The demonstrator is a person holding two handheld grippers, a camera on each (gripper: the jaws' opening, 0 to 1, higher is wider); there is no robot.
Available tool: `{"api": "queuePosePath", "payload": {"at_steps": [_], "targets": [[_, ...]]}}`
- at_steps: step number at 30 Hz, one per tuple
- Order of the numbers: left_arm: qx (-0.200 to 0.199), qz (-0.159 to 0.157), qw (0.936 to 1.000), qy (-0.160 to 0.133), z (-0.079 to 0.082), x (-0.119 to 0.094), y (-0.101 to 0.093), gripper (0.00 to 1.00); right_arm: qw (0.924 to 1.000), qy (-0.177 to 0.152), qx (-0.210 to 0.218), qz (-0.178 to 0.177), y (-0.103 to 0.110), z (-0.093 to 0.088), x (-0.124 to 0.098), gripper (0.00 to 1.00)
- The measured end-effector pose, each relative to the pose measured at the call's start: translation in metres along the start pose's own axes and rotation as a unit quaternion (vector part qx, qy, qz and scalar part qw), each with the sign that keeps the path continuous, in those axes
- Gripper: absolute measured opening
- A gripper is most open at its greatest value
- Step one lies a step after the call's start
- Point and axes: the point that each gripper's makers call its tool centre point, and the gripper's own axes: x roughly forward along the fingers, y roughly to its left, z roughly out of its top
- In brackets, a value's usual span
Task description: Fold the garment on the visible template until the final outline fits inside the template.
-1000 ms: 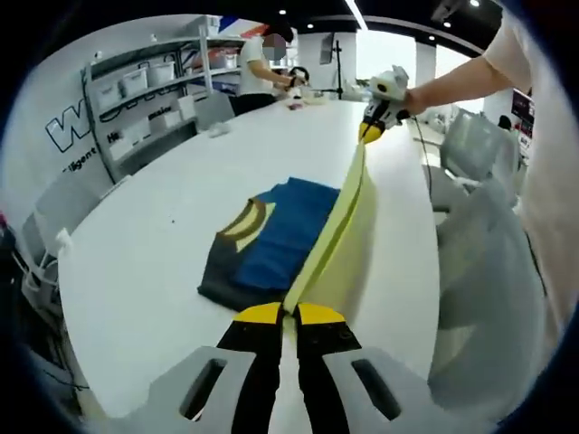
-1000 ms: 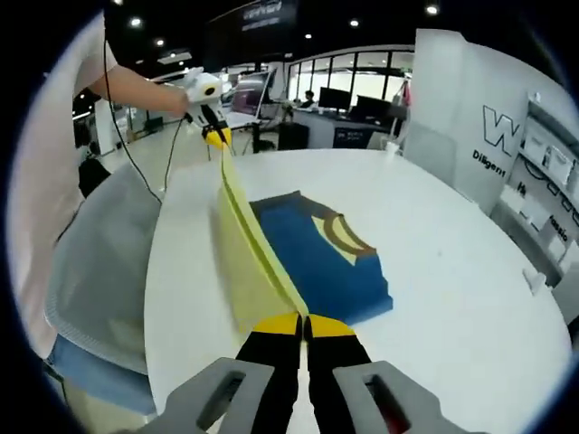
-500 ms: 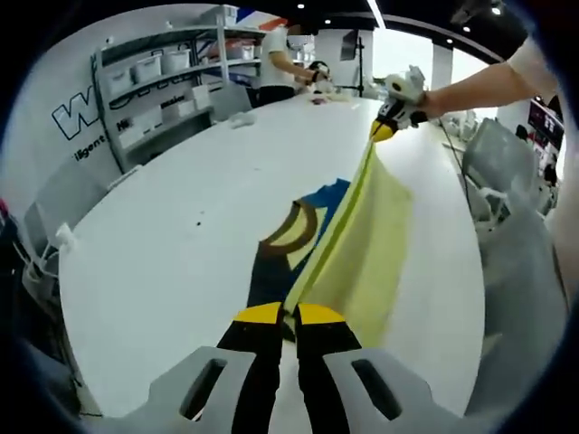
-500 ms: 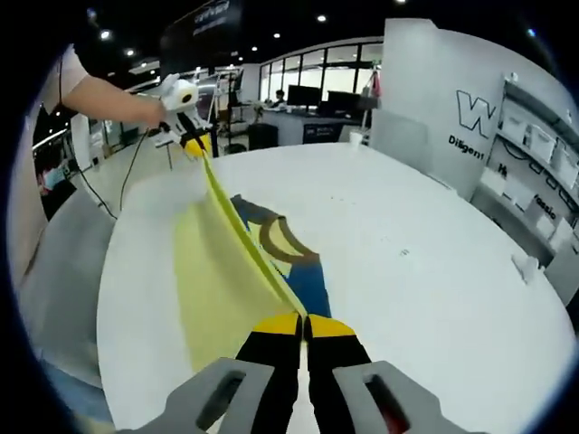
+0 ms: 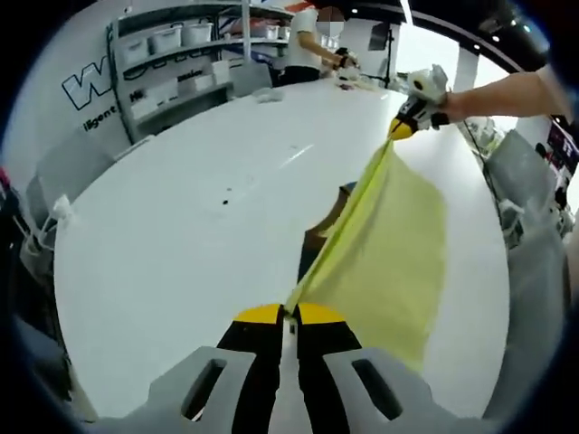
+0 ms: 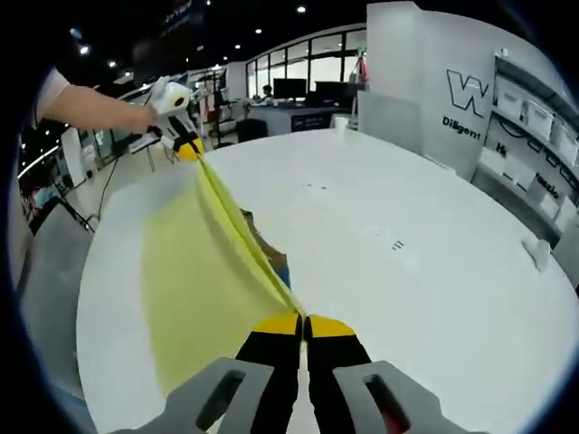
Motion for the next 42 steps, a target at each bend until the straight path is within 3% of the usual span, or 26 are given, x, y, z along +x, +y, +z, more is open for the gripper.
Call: {"api": "queuePosePath", "payload": {"at_steps": [4, 16, 21, 24, 28, 33, 42], "targets": [[-0.015, -0.011, 0.9997, 0.019, -0.008, 0.015, 0.001, 0.04, 0.9998, 0.013, 0.011, 0.0, -0.008, -0.009, 0.013, 0.0], [-0.078, -0.003, 0.9961, 0.04, -0.024, 0.045, 0.015, 0.04, 0.998, 0.043, 0.046, -0.001, -0.022, -0.029, 0.042, 0.0], [-0.109, 0.001, 0.9934, 0.034, -0.025, 0.051, 0.02, 0.05, 0.997, 0.043, 0.063, -0.012, -0.029, -0.03, 0.048, 0.0], [-0.107, 0.004, 0.9936, 0.035, -0.024, 0.054, 0.02, 0.05, 0.997, 0.041, 0.064, -0.015, -0.031, -0.03, 0.05, 0.0], [-0.107, 0.013, 0.9935, 0.037, -0.025, 0.055, 0.022, 0.07, 0.9965, 0.046, 0.063, -0.03, -0.036, -0.031, 0.05, 0.0], [-0.109, 0.053, 0.992, 0.033, -0.028, 0.045, 0.04, 0.18, 0.9953, 0.042, 0.077, -0.042, -0.039, -0.034, 0.041, 0.0], [-0.133, 0.053, 0.9897, -0.003, -0.029, 0.02, 0.028, 0.21, 0.995, 0.022, 0.089, -0.04, -0.024, -0.041, 0.02, 0.03]]}}
